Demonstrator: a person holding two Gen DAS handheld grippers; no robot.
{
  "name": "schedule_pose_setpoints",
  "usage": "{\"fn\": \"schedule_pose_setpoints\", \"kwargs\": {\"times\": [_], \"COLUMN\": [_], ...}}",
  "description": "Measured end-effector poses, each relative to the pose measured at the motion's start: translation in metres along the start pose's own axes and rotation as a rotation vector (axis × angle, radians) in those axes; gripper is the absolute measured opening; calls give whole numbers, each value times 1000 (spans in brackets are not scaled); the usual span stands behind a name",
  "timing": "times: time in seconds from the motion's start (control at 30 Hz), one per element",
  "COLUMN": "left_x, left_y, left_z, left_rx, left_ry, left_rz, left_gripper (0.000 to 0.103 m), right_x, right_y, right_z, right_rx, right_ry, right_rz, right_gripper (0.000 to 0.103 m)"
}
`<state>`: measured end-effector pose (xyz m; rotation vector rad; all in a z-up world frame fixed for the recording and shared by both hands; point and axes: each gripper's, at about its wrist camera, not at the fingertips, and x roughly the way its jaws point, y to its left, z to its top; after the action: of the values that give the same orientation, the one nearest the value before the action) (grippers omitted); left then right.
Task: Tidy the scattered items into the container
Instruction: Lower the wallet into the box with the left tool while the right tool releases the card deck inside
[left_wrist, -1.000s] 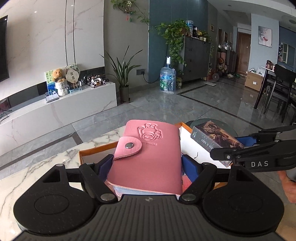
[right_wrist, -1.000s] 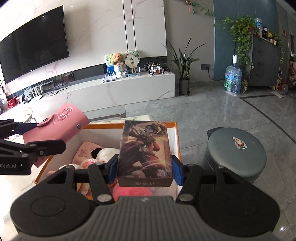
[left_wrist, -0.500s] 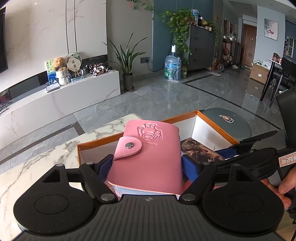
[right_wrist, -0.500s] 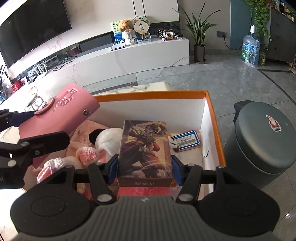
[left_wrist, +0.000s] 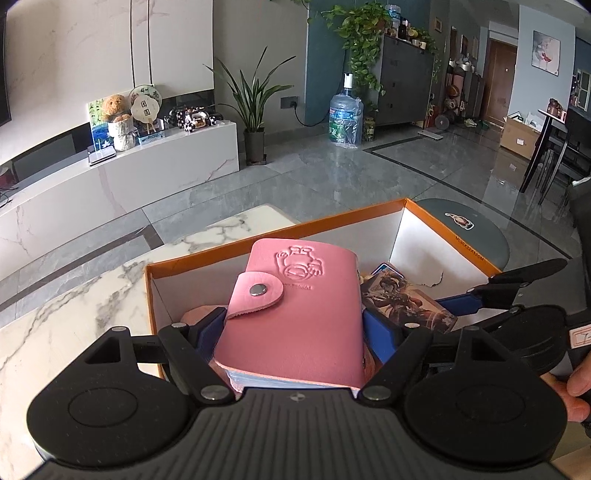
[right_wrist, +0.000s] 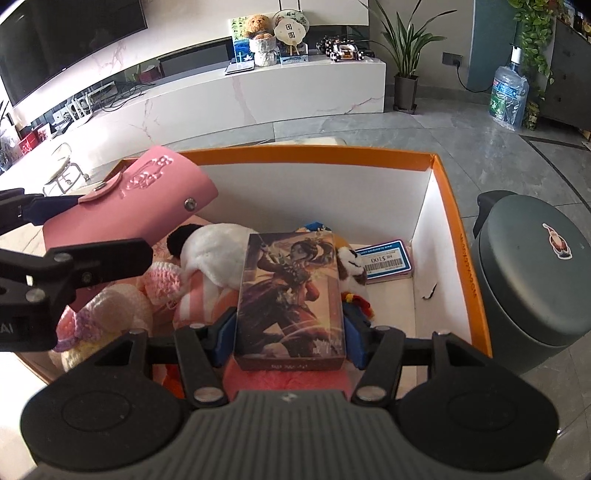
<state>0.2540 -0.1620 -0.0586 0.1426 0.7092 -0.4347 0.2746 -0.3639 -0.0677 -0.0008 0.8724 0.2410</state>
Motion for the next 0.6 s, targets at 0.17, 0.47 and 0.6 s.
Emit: {"fn": "schedule_pose_setpoints", "kwargs": {"times": [0.17, 0.47, 0.6], "left_x": [7, 18, 23], "left_y": [5, 4, 3], "left_z": [-4, -4, -4], "left_rx": [-39, -26, -21], "left_ry": [20, 64, 83], "left_rz": [-14, 13, 26], "left_gripper": [92, 92, 92], "right_x": [-28, -46, -44], "right_y": [8, 33, 31], "right_z": [-5, -12, -11], "right_rx": [-4, -55, -20], "right_ry": [-108, -187, -177], "right_rz": [-80, -221, -255], "right_gripper": [79, 83, 83]}}
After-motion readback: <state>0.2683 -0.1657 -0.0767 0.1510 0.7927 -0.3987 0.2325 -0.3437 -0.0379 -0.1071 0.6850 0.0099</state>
